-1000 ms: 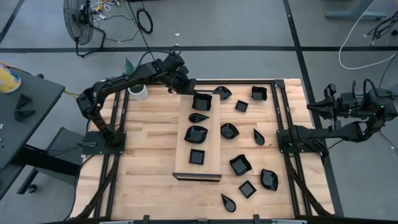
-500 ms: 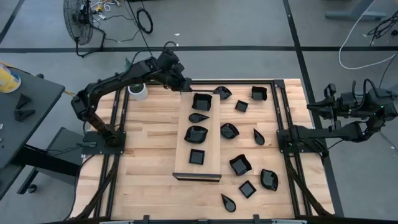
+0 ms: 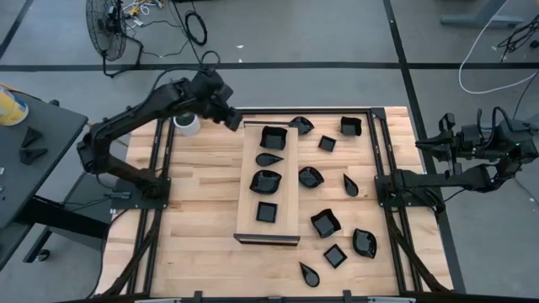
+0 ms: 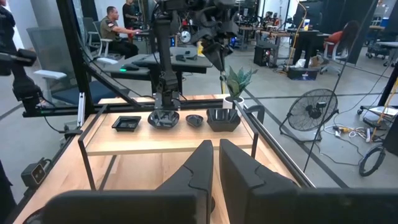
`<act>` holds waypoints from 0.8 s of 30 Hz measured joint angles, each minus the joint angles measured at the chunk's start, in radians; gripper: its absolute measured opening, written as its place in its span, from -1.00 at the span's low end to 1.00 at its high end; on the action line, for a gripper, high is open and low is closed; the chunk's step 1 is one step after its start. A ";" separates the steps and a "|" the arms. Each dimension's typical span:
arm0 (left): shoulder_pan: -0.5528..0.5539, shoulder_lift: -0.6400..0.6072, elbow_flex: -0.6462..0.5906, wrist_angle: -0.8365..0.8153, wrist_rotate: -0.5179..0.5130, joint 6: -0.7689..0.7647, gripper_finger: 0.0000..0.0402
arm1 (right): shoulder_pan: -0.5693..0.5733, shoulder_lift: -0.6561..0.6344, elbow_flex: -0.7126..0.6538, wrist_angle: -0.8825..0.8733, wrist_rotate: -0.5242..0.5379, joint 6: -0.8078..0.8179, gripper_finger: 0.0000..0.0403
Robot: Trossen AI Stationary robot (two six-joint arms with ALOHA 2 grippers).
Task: Pick & Place Mini shaped plates
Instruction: Stack the distorted square plate on top of the distorted square plate on the shelf
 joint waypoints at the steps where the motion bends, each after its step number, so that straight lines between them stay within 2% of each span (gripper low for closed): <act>1: -0.011 -0.013 -0.001 -0.018 -0.024 0.006 -0.68 | 0.000 0.000 0.000 0.000 0.000 0.000 -0.83; 4: -0.041 -0.067 -0.038 -0.015 -0.070 0.009 -0.79 | 0.000 0.000 0.000 0.000 0.000 0.000 -0.83; 10: -0.103 -0.198 -0.209 0.017 -0.076 -0.015 -0.97 | 0.000 0.000 0.000 0.000 0.000 0.000 -0.83; 18: -0.243 -0.373 -0.439 0.111 -0.108 -0.025 -0.95 | 0.000 0.000 0.000 0.000 0.000 0.000 -0.83; 24: -0.336 -0.473 -0.545 0.193 -0.110 0.028 -0.97 | 0.000 0.000 0.000 0.000 0.000 0.000 -0.83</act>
